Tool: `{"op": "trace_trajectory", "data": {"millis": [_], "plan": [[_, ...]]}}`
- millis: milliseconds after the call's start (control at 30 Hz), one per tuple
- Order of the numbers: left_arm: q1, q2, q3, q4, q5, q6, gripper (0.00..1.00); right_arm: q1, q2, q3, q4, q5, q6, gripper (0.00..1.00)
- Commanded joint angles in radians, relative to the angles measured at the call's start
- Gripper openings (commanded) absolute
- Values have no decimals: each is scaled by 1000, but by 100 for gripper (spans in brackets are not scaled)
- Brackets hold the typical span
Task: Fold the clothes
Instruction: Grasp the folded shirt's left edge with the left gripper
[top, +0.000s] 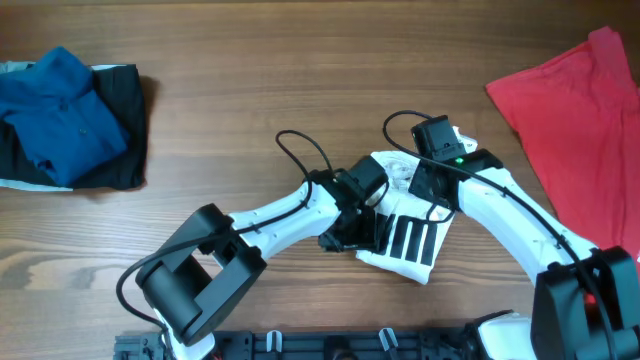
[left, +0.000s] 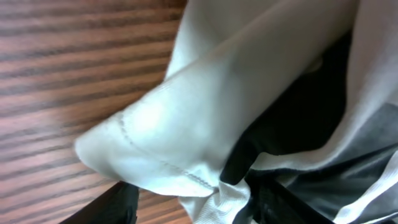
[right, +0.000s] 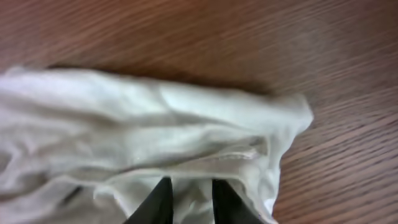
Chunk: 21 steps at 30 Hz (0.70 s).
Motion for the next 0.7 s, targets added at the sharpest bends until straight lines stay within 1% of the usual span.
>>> {"op": "trace_trajectory", "data": {"millis": [0, 33, 67, 133, 200, 267, 333, 400, 467, 533, 667], "plan": [[38, -85, -16, -23, -113, 164, 66, -4, -122, 21, -24, -55, -68, 29], [45, -116, -16, -27, -159, 179, 69, -4, -156, 21, -24, -55, -79, 37], [60, -170, -16, -27, -217, 187, 87, -4, -221, 21, -24, -55, -101, 48], [92, -229, -16, 3, -251, 195, 98, -4, -294, 21, -27, -57, -138, 52], [130, -261, -16, 60, -250, 243, 100, -4, -368, 21, -58, -56, -167, 54], [172, -263, -16, 134, -223, 282, 100, -4, -424, 21, -109, -27, -144, 54], [212, -245, -16, 213, -145, 320, 100, -4, -467, 21, -168, -2, -75, 54], [248, -212, -16, 304, -33, 351, 100, -5, -495, 21, -203, -1, -14, 55], [272, -162, -16, 401, 88, 367, 100, -5, -512, 21, -224, -1, 33, 56], [276, -113, -16, 477, 156, 367, 100, -5, -513, 21, -236, -2, 50, 57], [257, -14, -16, 554, 180, 367, 100, -5, -512, 21, -238, -9, 50, 56]]}}
